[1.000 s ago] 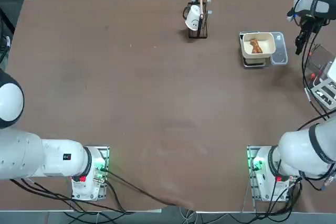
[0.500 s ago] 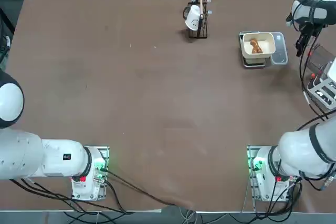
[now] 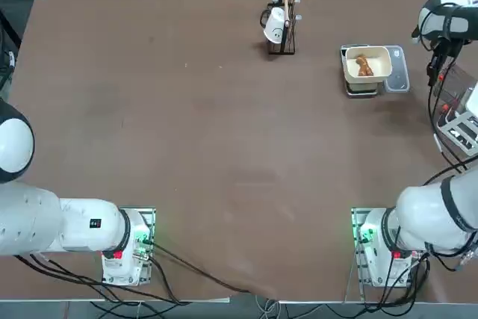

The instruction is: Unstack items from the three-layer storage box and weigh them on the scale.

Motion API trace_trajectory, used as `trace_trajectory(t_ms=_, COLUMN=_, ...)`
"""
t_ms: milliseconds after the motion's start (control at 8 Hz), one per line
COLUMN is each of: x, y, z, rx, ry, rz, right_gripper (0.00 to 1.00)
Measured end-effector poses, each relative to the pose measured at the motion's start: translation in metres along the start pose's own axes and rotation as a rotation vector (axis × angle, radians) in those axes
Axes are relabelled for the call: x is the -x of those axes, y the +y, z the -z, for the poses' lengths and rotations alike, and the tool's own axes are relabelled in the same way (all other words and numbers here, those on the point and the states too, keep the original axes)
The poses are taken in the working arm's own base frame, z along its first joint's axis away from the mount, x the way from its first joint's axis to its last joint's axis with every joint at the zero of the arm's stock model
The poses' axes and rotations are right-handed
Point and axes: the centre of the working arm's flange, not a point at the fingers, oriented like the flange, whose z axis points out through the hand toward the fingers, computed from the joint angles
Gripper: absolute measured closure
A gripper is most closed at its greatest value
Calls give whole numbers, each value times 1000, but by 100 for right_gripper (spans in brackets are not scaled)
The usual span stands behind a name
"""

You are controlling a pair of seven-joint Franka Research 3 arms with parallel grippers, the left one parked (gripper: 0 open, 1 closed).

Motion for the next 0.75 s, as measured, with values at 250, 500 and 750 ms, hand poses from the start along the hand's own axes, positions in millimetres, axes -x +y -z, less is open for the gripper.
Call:
trace_trajectory(t_ms=250, x=16, y=7, z=-13, rx=-3, ry=-30, rz=-7, right_gripper=98)
trace_trajectory(t_ms=500, x=35, y=12, z=-30, rx=-27, ry=-48, rz=-24, right_gripper=98)
trace_trajectory(t_ms=750, x=54, y=18, z=-45, rx=-50, ry=-57, rz=-26, right_gripper=98)
